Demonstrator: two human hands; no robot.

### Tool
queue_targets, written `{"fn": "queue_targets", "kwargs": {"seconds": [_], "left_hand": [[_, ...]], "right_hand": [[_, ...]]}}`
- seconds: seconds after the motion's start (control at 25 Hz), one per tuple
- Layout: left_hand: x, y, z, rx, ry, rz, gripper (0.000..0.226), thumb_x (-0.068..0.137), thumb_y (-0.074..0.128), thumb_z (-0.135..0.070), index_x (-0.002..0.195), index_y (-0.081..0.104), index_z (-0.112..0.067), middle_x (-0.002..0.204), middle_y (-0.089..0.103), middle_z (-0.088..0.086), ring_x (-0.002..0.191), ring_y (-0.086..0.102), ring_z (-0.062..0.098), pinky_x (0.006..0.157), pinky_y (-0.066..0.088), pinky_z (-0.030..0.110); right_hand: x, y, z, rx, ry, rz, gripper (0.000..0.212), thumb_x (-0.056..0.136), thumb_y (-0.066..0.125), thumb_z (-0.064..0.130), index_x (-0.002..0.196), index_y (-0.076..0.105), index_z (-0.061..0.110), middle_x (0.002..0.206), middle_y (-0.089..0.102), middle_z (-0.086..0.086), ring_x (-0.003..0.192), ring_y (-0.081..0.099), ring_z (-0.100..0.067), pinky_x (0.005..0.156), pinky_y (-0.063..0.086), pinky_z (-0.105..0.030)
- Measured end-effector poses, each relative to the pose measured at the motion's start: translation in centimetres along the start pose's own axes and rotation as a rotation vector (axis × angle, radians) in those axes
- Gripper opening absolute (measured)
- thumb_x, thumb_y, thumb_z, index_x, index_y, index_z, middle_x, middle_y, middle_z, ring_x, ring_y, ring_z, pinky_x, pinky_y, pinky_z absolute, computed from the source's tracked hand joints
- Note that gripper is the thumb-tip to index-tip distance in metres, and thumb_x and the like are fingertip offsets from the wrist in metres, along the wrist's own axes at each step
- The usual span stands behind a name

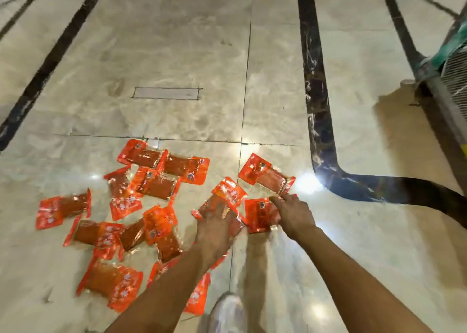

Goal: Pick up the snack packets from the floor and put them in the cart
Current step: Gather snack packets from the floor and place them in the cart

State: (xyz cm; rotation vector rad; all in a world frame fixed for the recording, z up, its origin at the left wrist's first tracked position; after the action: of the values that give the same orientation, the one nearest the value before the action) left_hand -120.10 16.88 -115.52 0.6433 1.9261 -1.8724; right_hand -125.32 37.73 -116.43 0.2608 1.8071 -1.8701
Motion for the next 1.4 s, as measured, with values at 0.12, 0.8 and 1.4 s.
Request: {"fn": "queue_targets", "kwargs": {"seconds": [0.12, 0.8, 1.4], "left_hand": [[4.9, 7.2, 1.4, 0.011, -0.068, 0.089, 0.079, 0.083, 0.07, -0.048, 0.148, 0.029, -0.034, 0.146, 0.034, 0.011, 0.124, 0.051, 0.035, 0.092, 0.054, 0.045], [6.1, 8.9, 3.0, -0.965, -0.27, -0.211, 0.054, 0.084, 0.074, -0.047, 0.128, 0.052, -0.024, 0.12, 0.071, 0.0, 0.111, 0.067, 0.026, 0.095, 0.053, 0.041], [-33.2, -51.6, -4.0, -1.304, 0.1, -0.336, 0.04, 0.075, 0.084, -0.037, 0.107, 0.068, -0.018, 0.096, 0.077, -0.003, 0.088, 0.073, 0.015, 0.081, 0.058, 0.037]], "right_hand": [[6.1, 5.3, -1.0, -0.064, -0.048, 0.028, 0.053, 0.094, 0.054, 0.025, 0.145, 0.042, 0.036, 0.149, 0.049, 0.0, 0.13, 0.053, -0.029, 0.103, 0.044, -0.043], [7.6, 8.0, -5.1, 0.587, 0.234, 0.021, 0.048, 0.078, 0.081, 0.036, 0.118, 0.063, 0.017, 0.115, 0.072, -0.009, 0.104, 0.068, -0.032, 0.088, 0.055, -0.038], [-34.6, -52.2, 3.7, 1.592, 0.236, -0.322, 0.027, 0.075, 0.087, 0.011, 0.099, 0.074, 0.016, 0.097, 0.08, -0.002, 0.088, 0.076, -0.017, 0.082, 0.061, -0.033]]}}
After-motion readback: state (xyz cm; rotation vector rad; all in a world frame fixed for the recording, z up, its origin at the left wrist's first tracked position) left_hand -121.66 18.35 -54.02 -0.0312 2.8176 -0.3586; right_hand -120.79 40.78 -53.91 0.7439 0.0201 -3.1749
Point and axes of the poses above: each hand's wrist, its own x-axis towards the middle knuckle, its own y-axis out of the palm, z = x × y, the point moved 4 cm from there along x, towards the middle knuckle
